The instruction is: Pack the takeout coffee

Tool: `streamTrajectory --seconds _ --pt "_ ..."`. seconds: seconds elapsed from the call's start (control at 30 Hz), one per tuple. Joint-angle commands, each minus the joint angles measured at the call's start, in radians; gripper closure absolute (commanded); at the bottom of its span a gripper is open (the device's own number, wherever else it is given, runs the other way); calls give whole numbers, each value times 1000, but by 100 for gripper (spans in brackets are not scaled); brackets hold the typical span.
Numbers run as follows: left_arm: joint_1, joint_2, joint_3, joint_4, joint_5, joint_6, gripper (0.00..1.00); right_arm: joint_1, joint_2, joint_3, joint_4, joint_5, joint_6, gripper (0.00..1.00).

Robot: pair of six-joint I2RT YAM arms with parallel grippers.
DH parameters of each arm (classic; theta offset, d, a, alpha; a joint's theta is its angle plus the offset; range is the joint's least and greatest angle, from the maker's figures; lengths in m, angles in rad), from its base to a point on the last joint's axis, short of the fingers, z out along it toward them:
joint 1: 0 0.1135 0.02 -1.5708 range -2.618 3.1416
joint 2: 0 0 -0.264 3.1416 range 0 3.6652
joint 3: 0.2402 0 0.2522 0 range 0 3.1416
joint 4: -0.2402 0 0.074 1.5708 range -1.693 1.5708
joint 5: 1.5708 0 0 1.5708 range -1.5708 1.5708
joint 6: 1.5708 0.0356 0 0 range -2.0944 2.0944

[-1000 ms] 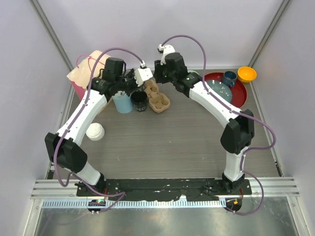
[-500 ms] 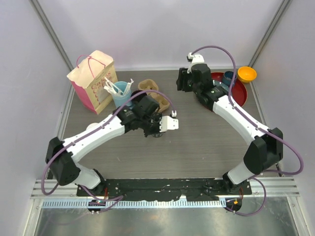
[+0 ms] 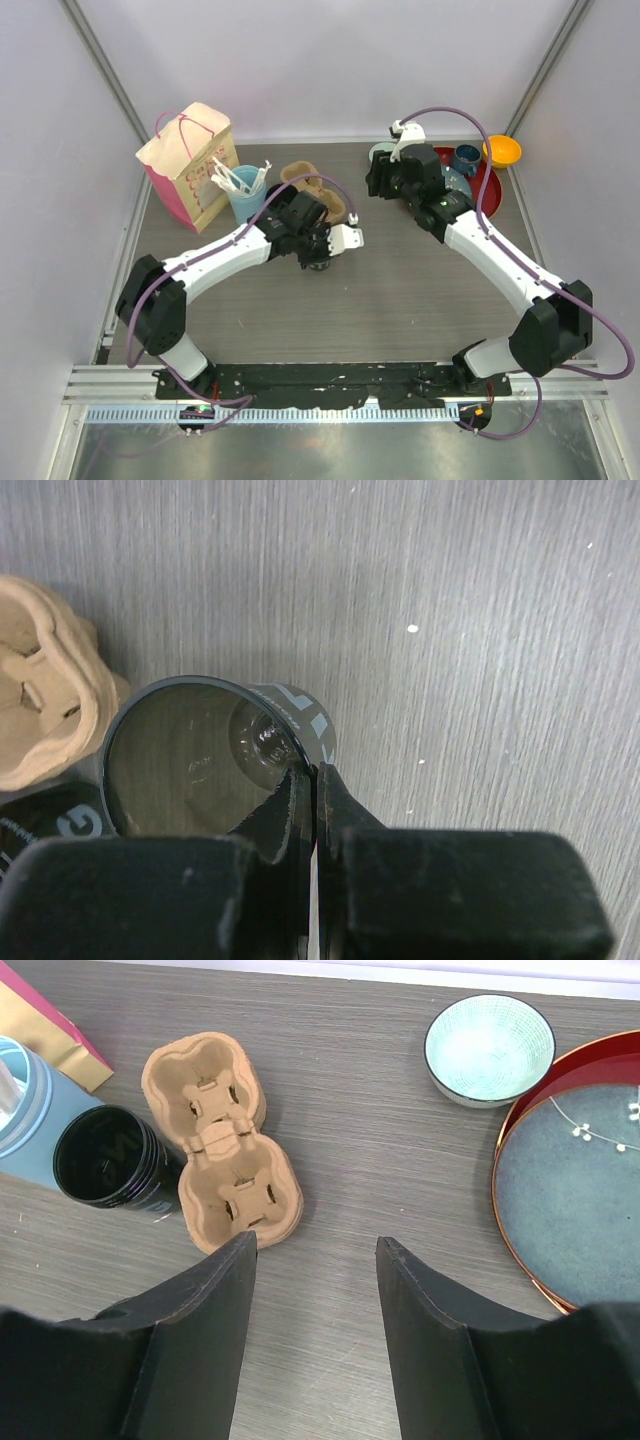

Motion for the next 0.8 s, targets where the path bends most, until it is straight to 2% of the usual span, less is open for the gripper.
streamTrajectory --seconds 0.0,0.2,0.37,0.63,0.77 --pt "-4 -1 -23 117 84 -24 100 -2 -32 -2 55 -14 -19 43" --pt "-2 43 -44 144 111 -22 100 0 -32 -8 58 -25 -25 43" --pt "-2 59 -64 235 45 -18 100 0 -29 -6 65 -42 -25 43" --pt "-1 117 -8 207 38 -1 100 0 -26 -2 65 -48 -34 43" --pt "-1 157 46 212 40 -7 100 -2 -23 7 48 -2 -37 43"
